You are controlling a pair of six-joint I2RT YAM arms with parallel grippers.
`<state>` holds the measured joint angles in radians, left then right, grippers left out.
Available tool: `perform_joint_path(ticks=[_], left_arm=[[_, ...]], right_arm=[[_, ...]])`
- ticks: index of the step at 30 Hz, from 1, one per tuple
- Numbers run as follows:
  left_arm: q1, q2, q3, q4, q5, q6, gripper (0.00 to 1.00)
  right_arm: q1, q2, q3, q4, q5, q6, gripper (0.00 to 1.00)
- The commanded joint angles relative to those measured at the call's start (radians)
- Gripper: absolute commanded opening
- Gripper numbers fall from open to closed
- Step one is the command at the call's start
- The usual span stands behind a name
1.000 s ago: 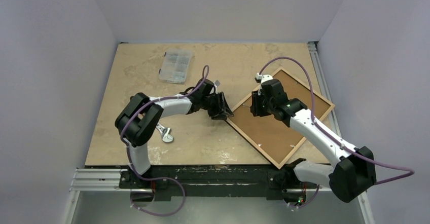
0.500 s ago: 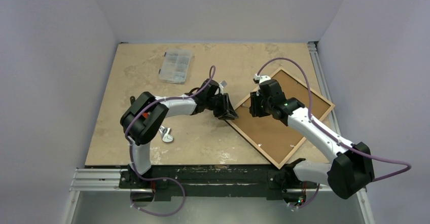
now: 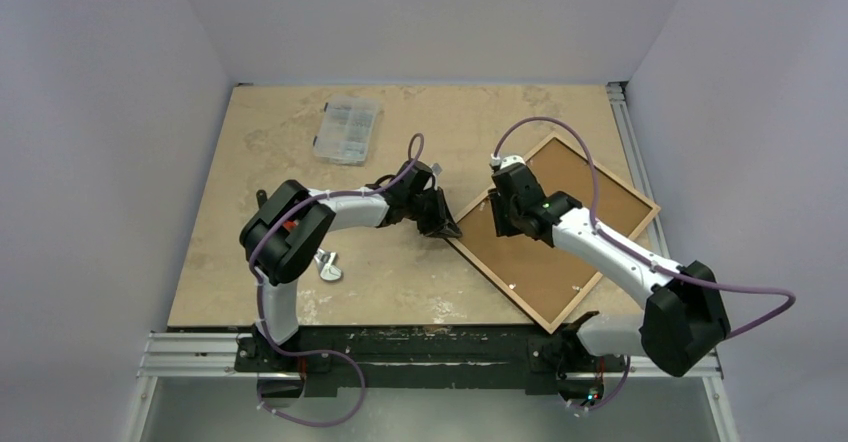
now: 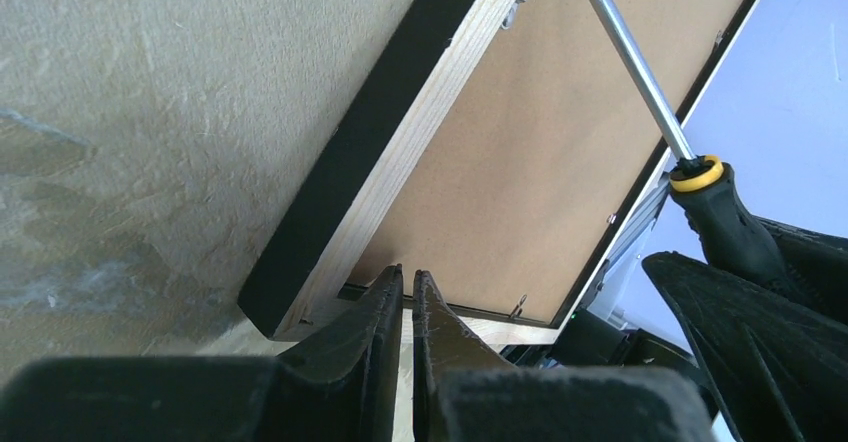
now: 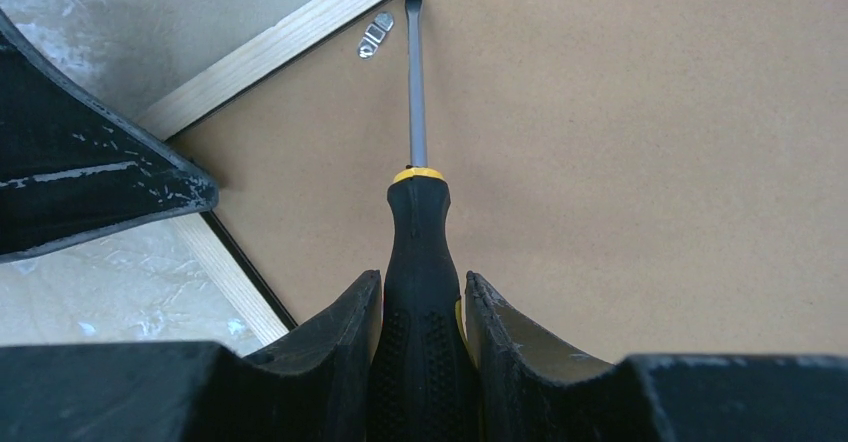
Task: Take the photo out of the frame
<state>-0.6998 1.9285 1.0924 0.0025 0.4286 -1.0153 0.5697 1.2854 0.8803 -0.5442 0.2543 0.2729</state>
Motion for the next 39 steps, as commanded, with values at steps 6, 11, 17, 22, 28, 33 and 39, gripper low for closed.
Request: perform_joint_path(ticks=[6,11,17,22,28,33,39], left_arm=[[0.005,-0.017,0.006,-0.061,-0.04,0.017,0.08],[0.003,-0.017,0.006,-0.049,-0.026,0.012,0.08],[0.003,-0.019,0.001,-0.044,-0.02,0.009,0.09],[0.003,-0.025,0.004,-0.042,-0.021,0.009,0.08],[0.003,-0.021,0.006,-0.044,-0.02,0.01,0.08],[0.003,-0.017,0.006,-0.042,-0.019,0.007,0.08],[0.003,-0.021,0.007,-0.045,-0.019,0.009,0.08]], right_arm=[[0.001,-0.093,0.081,0.002,-0.026,0.078,0.0],[0.0,-0.093,0.106,-0.019,-0.11,0.1,0.0],[0.0,-0.069,0.098,-0.013,-0.121,0.109,0.0],[0.001,-0.048,0.103,-0.046,-0.095,0.115,0.0],[0.001,-0.057,0.086,-0.071,-0.091,0.122,0.0],[0.001,-0.054,0.07,-0.057,-0.095,0.124,0.0],[0.0,-0.031,0.077,-0.056,-0.078,0.121,0.0]])
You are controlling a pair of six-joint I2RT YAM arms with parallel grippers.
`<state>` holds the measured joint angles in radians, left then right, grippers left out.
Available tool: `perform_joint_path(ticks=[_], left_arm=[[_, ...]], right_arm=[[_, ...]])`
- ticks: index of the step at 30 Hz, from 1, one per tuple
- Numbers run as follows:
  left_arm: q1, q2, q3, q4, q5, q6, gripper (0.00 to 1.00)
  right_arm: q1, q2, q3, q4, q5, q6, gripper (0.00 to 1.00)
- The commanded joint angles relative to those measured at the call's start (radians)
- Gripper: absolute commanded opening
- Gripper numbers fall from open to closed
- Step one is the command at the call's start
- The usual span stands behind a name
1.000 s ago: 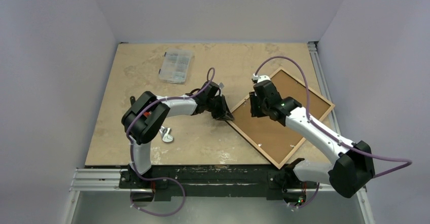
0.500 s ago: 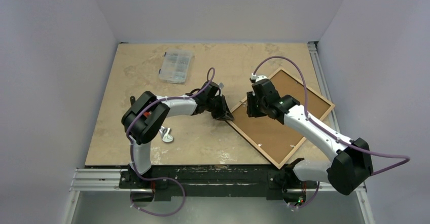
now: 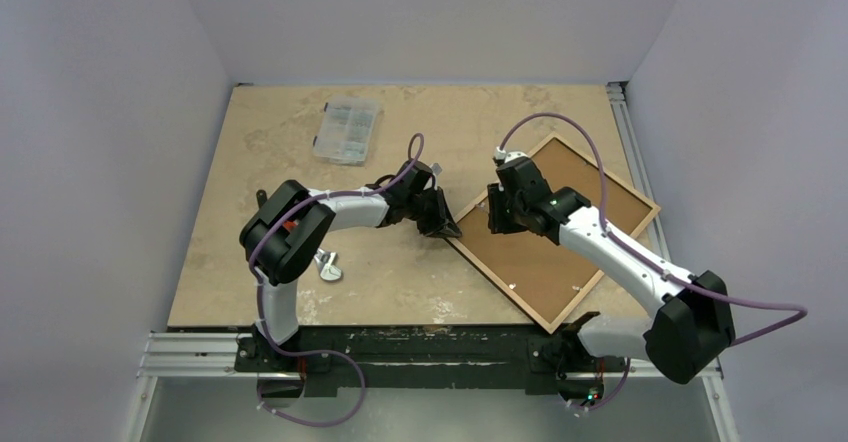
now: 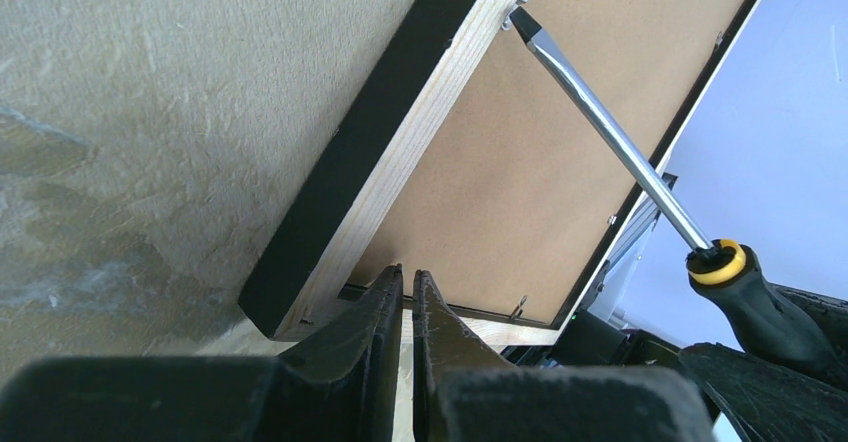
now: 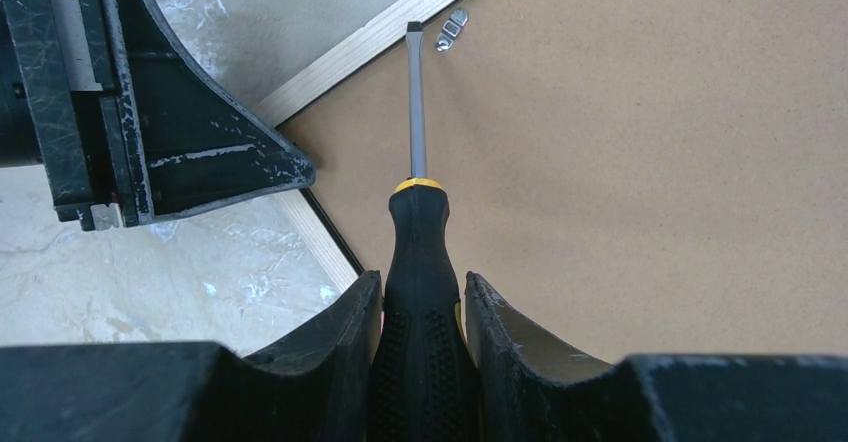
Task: Take the photo out of the frame
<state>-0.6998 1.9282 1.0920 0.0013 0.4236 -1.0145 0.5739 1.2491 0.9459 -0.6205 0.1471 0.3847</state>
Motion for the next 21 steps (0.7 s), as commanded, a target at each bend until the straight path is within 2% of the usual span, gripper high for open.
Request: perform_joint_path(ticks=[1,12,21], left_arm=[[0.003,-0.021,0.009,-0.045,-0.015,0.008,0.08],[0.003,-0.021,0.008,-0.047,-0.014,0.01,0.08],[0.003,-0.018,0.008,-0.043,-0.011,0.01,0.07]], right_arm=[[-0.006,0.01,0.014,0.016,0.032,0.012,0.0],[-0.006,0.042,0.016,-0.007,0.037,0.028,0.0],[-0.005,-0.01,-0.005,0.003,-0.024,0.044,0.0]])
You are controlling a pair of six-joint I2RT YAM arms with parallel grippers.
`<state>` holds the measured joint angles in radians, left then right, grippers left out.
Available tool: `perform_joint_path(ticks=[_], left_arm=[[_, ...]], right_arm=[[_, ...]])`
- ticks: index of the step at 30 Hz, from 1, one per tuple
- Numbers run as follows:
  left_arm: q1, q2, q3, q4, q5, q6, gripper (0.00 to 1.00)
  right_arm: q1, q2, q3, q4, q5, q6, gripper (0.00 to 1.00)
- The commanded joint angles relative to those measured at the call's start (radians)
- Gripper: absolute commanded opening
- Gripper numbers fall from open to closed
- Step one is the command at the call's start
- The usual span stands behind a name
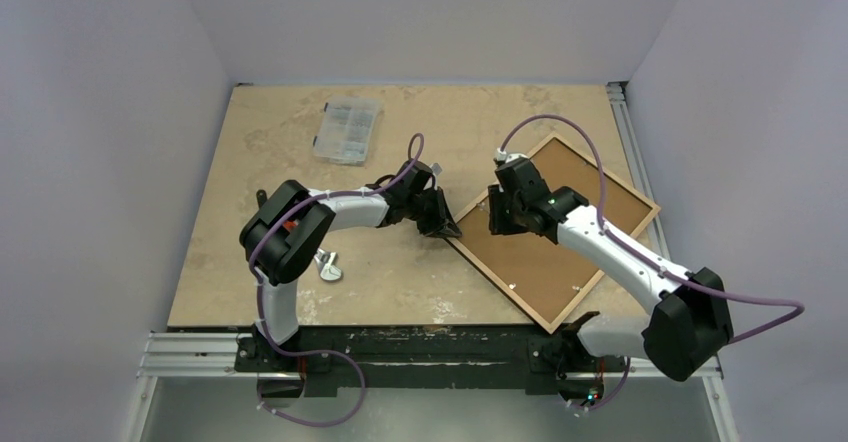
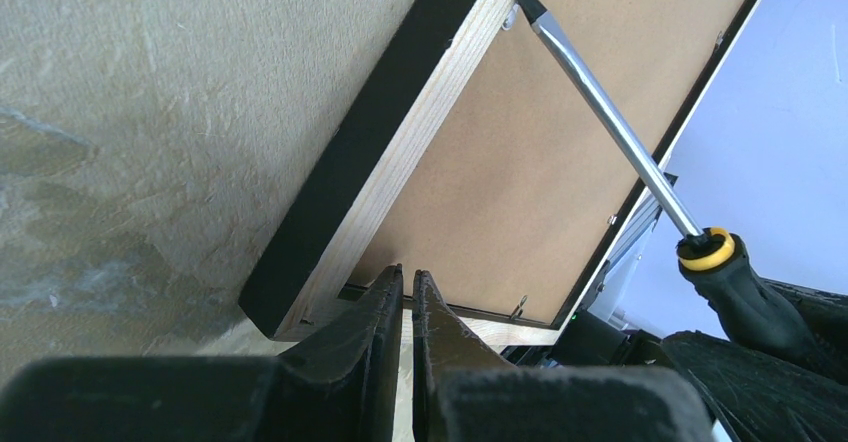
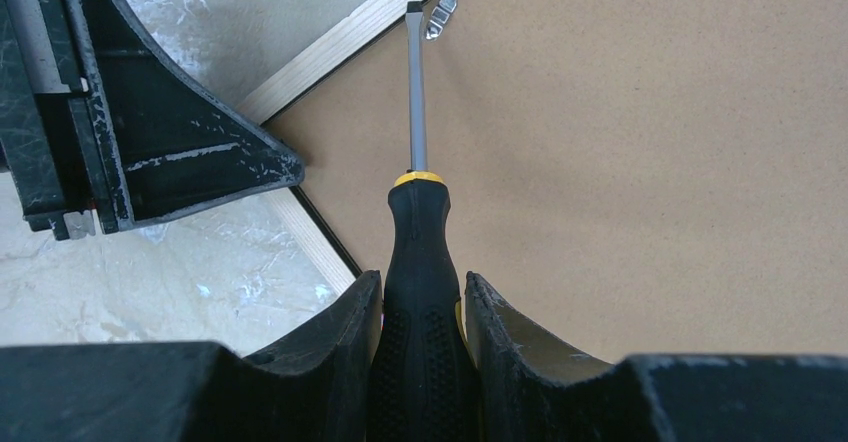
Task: Take the photo out of the frame
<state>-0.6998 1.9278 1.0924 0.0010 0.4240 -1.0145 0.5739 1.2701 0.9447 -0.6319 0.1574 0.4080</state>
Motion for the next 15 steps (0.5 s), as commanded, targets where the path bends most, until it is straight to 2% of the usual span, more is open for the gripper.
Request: perform_joint_path(ticks=[1,15], left_arm=[[0.003,-0.018,0.008,-0.041,-0.011,0.01,0.07],[0.003,-0.019,0.004,-0.041,-0.011,0.013,0.07]], right_arm=[[-0.005,-0.029,-0.007,0.021,-0.041,0.023,0.0],[-0.005,-0.024,-0.025,-0.023,-0.007,0.033,0.0]])
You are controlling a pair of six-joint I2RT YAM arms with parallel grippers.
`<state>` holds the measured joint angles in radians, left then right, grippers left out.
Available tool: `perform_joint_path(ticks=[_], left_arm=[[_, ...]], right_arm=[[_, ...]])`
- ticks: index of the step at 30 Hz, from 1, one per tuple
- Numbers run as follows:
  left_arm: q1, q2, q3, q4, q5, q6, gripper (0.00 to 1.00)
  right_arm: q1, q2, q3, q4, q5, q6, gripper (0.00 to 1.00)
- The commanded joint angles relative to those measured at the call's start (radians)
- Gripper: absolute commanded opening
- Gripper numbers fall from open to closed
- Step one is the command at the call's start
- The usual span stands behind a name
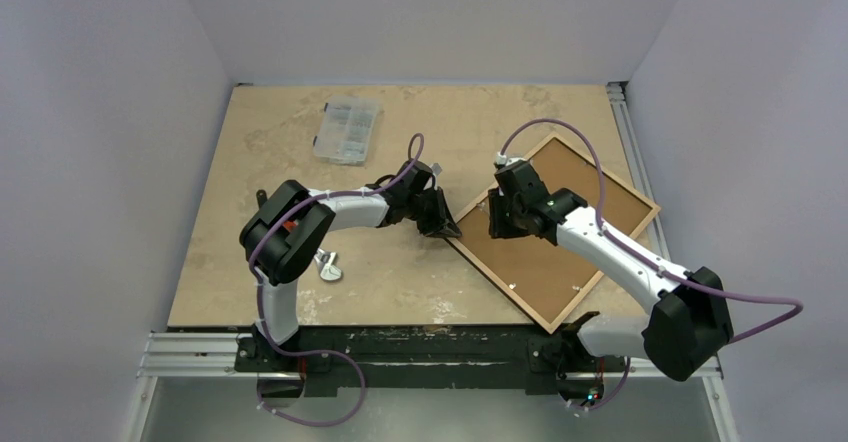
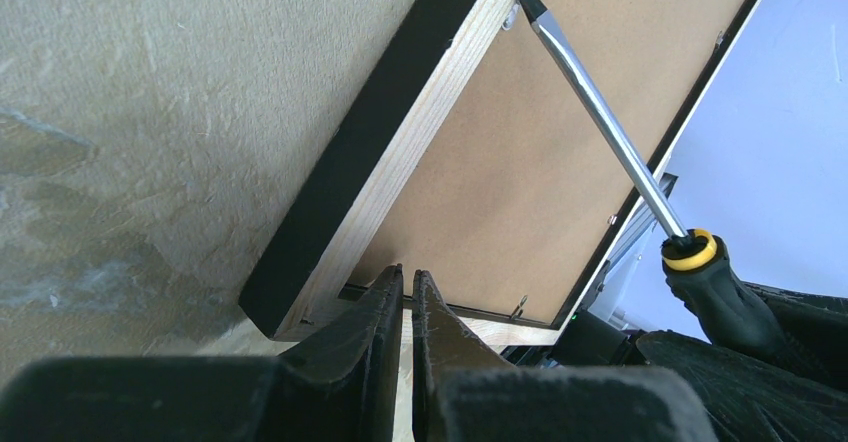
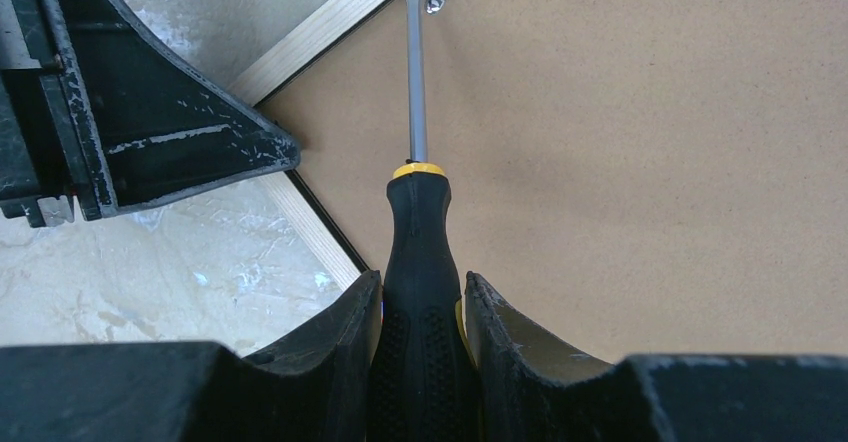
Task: Take the photo out of the frame
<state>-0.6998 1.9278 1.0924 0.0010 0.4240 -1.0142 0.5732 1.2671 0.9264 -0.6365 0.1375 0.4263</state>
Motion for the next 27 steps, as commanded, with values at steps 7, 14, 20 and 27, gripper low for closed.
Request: perform_joint_path(ticks=[7,14,20,27], left_arm=[[0.003,-0.029,-0.001,-0.043,-0.011,0.015,0.07],[0.002,-0.026,0.004,-0.045,-0.013,0.016,0.07],[0.002,-0.027,0.005,-0.047,-0.014,0.017,0.07],[0.002,-0.024,0.006,-0.045,-0.012,0.017,0.07]], right_arm=[[-0.005,-0.028,-0.001,-0.03,0.019,0.011,0.0],[-0.005,-0.048,-0.014,-0.017,-0.003,0.01,0.0],[-0.005,-0.036,-0.022,-0.014,-0.003,0.012,0.0],[-0.004,0.013,-0.014,0.005,0.041,0.001,0.0]])
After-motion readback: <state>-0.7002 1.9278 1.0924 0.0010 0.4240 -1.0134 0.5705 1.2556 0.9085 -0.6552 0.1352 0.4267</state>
